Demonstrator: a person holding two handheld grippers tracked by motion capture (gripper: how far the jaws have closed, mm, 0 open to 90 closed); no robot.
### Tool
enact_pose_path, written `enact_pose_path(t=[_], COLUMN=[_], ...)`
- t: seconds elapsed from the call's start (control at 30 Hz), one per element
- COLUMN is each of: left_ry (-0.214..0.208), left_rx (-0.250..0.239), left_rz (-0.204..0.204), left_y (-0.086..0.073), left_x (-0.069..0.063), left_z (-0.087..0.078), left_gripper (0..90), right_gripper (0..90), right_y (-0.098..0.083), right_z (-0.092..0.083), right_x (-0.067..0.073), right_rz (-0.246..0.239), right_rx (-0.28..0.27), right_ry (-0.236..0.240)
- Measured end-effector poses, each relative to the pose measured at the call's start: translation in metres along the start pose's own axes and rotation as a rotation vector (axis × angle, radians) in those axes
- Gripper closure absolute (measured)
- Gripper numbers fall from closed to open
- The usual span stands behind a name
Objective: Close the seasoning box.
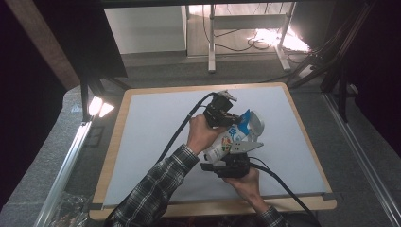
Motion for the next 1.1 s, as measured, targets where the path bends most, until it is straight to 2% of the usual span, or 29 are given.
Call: enact_pose_path(t=[0.33, 0.53, 0.8, 0.97, 1.1], left_ry=[-0.002, -0.001, -0.006, -0.008, -0.009], left_rx=[-0.004, 0.006, 0.013, 0.027, 0.02], left_rz=[-0.009, -0.013, -0.017, -0.024, -0.03], left_y=[0.001, 0.0014, 0.0015, 0.0013, 0.002], left_x=[-0.0006, -0.0007, 0.0002, 0.0018, 0.0022], left_z=[0.0, 0.0006, 0.0004, 0.0012, 0.0017], left_gripper=[90.0, 90.0, 90.0, 89.9, 89.9], right_gripper=[61.1, 62.3, 62.4, 62.3, 62.1], right_y=[0.0002, 0.0001, 0.0016, 0.0017, 0.0023], right_z=[-0.0004, -0.0001, -0.0003, 0.0003, 0.0003], right_x=[0.0, 0.0, 0.0011, 0.0006, 0.0005], right_rz=[-0.007, 0.004, -0.014, -0.011, -0.01], right_rx=[-0.004, -0.007, -0.011, -0.01, -0.012], right_ry=[-0.02, -0.015, -0.015, -0.012, -0.01])
Point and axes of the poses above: each handheld gripper's, and its own axes: z roughly forward along the jaws, y roughly out of its top, x roughly to its left, the point moved 4 cm from there along z, roughly forward along the jaws, and after that the axes turned 12 degrees about y, right-handed, at the moved point
